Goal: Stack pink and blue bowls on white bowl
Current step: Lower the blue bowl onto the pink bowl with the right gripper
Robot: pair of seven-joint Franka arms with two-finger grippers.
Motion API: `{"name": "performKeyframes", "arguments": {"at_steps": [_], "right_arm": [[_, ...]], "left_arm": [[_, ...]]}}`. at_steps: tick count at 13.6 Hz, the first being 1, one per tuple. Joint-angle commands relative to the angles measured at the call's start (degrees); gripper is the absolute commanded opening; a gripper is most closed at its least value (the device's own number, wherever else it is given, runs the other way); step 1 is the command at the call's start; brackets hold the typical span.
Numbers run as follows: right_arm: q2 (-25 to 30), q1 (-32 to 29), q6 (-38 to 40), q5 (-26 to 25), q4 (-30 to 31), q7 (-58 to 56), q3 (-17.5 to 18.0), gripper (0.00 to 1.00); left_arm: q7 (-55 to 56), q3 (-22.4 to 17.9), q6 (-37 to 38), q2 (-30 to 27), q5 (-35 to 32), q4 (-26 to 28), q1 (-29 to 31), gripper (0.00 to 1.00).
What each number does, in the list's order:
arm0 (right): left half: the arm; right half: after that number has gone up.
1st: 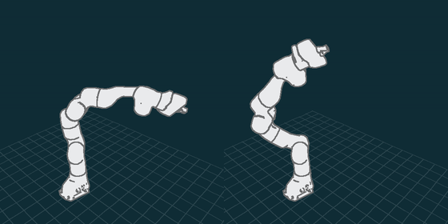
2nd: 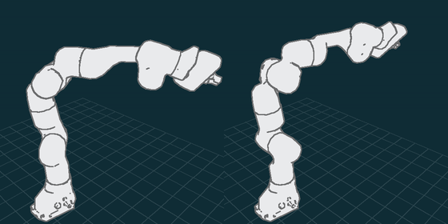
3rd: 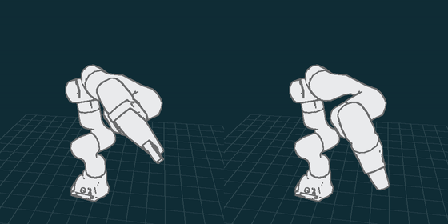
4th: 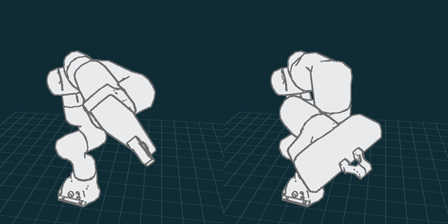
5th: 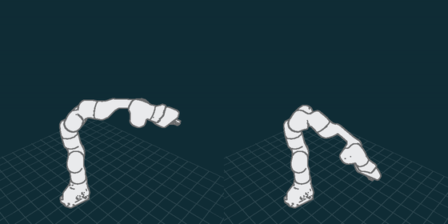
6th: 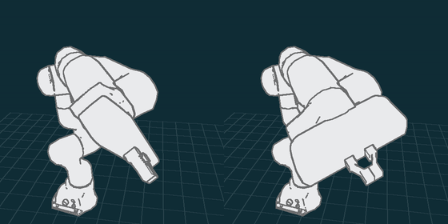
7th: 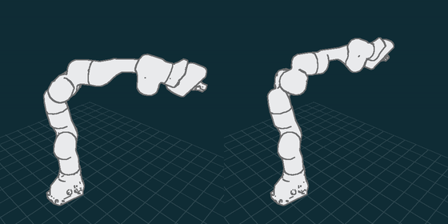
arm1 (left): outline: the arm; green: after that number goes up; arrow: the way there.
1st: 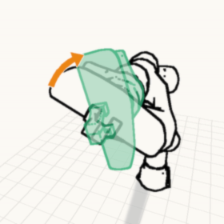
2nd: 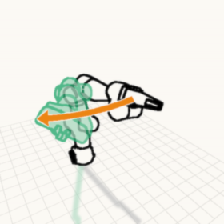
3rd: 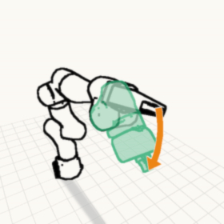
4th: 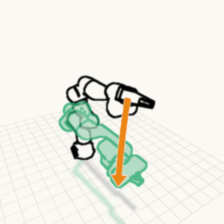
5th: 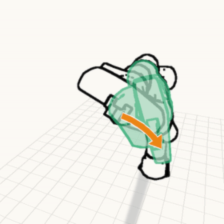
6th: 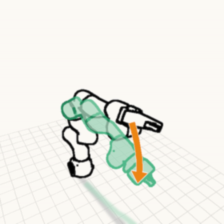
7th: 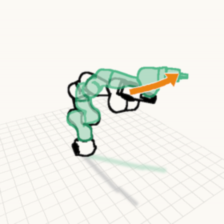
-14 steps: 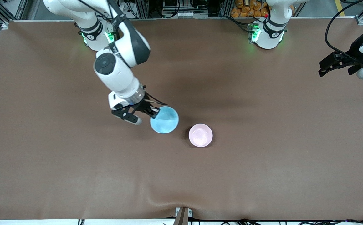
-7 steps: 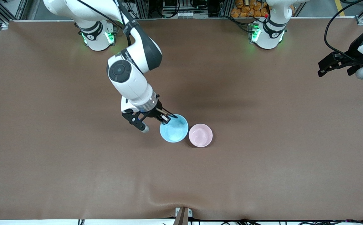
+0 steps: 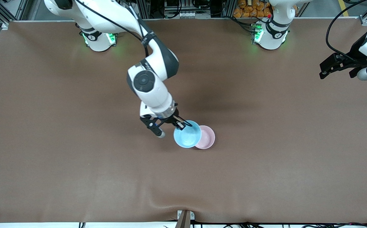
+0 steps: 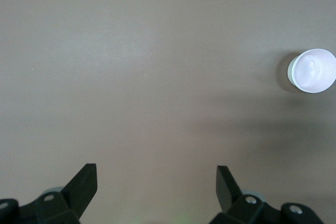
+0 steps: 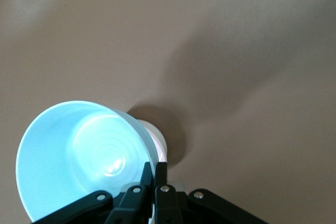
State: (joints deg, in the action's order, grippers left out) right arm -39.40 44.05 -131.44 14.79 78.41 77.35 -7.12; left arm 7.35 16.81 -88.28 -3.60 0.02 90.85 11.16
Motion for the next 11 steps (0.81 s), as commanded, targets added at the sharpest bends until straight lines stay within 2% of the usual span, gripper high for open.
{"name": "performKeyframes", "arguments": {"at_steps": [1,5,8,11], "right_arm": [[-3.39,1.91,-0.39,0.59,-3.53,4.82,-0.61,0.0],[-8.05,5.24,-8.99,0.24,-3.53,9.03,-0.79,0.0],[-8.5,5.52,-9.89,-0.45,-3.44,9.4,-0.88,0.0],[-8.5,5.52,-9.45,-5.89,-3.27,9.4,-0.79,0.0]], "left_arm": [[-0.67,0.15,-0.49,0.0,-0.28,0.03,0.0,1.0],[-0.67,0.15,-0.49,-0.09,-0.28,-0.06,0.0,1.0],[-0.67,0.15,-0.5,0.0,-0.28,-0.06,0.0,1.0],[-0.67,0.15,-0.76,0.0,-0.28,0.03,0.0,1.0]]}}
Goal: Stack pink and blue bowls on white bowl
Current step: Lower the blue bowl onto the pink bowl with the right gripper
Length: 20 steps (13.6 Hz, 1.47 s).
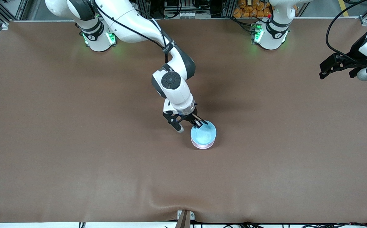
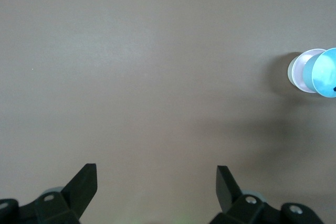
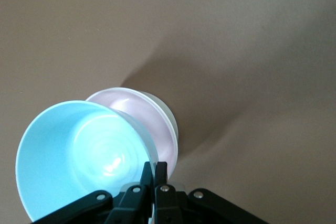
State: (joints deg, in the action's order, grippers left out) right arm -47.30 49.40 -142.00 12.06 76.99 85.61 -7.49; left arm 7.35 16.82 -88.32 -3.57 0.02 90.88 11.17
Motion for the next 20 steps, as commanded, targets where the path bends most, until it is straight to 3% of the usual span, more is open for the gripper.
{"name": "performKeyframes", "arguments": {"at_steps": [1,12,16,17,18,19,20], "right_arm": [[-0.69,0.17,1.11,-3.36,-1.75,1.05,-0.42,0.0],[-2.28,0.61,0.76,-4.59,-1.66,0.87,-0.42,0.0],[-2.28,0.52,0.5,-4.41,-2.01,0.96,-0.34,0.12],[-2.28,0.52,0.5,-4.41,-2.02,0.87,-0.34,0.19],[-2.28,0.43,0.5,-4.41,-2.1,0.96,-0.34,0.49],[-2.19,0.43,0.5,-4.41,-2.19,1.04,-0.34,0.92],[-2.01,0.43,0.58,-4.5,-2.19,1.13,-0.42,1.0]], "left_arm": [[-0.67,0.14,-0.71,-0.03,-0.28,0.0,0.17,1.0],[-0.59,0.14,-0.8,0.14,-0.28,0.0,-0.01,1.0],[-0.59,0.23,-0.97,-0.12,1.47,-0.17,-0.01,1.0],[-0.59,0.23,-0.89,-0.38,1.48,-0.09,-0.01,1.0],[-0.59,0.23,-0.8,-0.56,1.48,-0.08,-0.01,1.0],[-0.67,0.66,-0.8,-0.65,1.48,-0.17,0.17,1.0],[-0.59,0.84,-0.8,-0.82,1.48,-0.17,0.17,1.0]]}}
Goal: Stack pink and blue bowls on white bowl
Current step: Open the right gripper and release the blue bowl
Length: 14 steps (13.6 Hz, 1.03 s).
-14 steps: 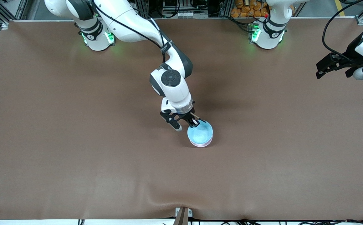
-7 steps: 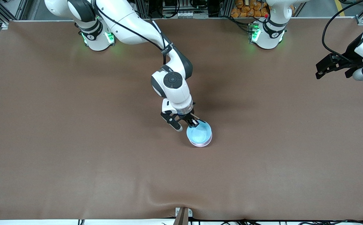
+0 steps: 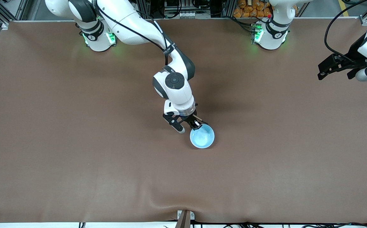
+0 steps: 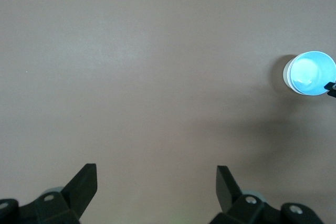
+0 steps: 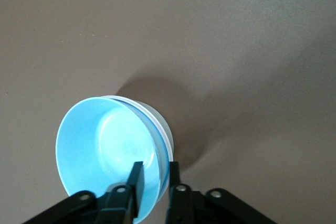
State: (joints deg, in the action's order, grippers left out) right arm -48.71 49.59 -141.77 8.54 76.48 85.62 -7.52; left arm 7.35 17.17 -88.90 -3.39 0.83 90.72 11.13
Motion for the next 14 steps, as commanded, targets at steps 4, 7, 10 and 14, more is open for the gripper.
{"name": "performKeyframes", "arguments": {"at_steps": [4,7,10,14], "right_arm": [[1.86,-0.72,0.96,-1.07,-1.68,0.25,-0.66,1.0],[5.89,-3.35,3.23,-0.8,-1.16,-2.11,-0.92,1.0],[10.81,-7.12,13.14,-0.37,-0.98,-16.76,-0.83,1.0],[19.15,-12.57,23.28,-0.19,4.53,-33.46,-0.83,1.0]], "left_arm": [[-0.5,0.5,0.31,-1.8,0.67,-0.02,0.38,1.0],[-0.59,0.06,0.75,-1.98,0.67,-0.02,0.65,1.0],[-0.41,0.15,0.75,-1.8,0.67,-0.02,0.65,1.0],[-0.58,0.06,0.31,-1.71,0.58,-0.1,0.65,1.0]]}}
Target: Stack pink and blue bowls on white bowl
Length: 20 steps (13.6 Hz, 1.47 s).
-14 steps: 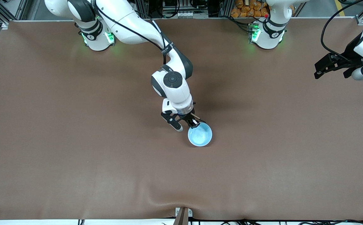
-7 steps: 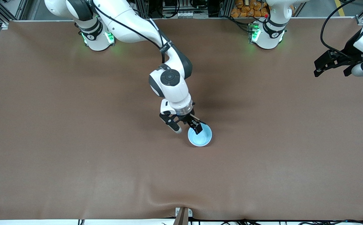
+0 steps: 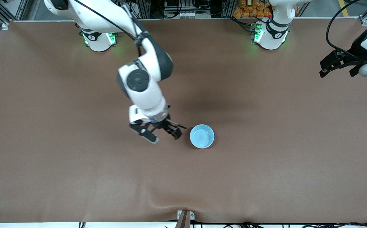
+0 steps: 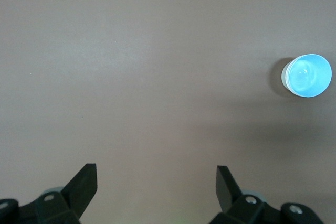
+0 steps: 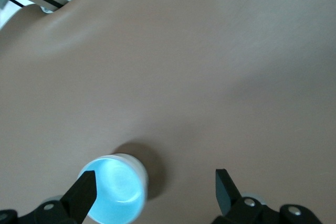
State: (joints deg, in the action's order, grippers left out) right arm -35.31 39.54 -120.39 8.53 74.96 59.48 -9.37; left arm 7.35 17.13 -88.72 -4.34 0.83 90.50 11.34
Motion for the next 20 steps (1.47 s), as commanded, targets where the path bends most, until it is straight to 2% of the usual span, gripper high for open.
{"name": "performKeyframes", "arguments": {"at_steps": [1,6,12,16,20], "right_arm": [[8.13,-3.93,2.26,-0.18,8.43,-11.19,1.1,1.0],[18.15,-11.75,2.96,-0.1,20.04,-28.69,1.28,1.0],[23.08,-23.87,17.01,2.01,20.58,-44.42,1.45,1.0],[26.95,-29.68,18.69,0.7,20.84,-53.75,1.63,1.0],[30.73,-33.99,23.0,-1.94,20.49,-54.91,1.81,1.0]], "left_arm": [[-0.59,0.09,0.04,-0.76,0.57,0.11,0.44,1.0],[-0.41,0.0,-0.05,-0.58,0.22,0.2,0.52,1.0],[-0.59,-0.17,-1.19,-0.05,-0.48,0.2,0.61,1.0],[-0.5,-0.17,-1.37,0.21,-0.83,0.2,0.61,1.0],[0.12,-0.08,-1.2,0.21,-0.83,0.11,0.44,1.0]]}}
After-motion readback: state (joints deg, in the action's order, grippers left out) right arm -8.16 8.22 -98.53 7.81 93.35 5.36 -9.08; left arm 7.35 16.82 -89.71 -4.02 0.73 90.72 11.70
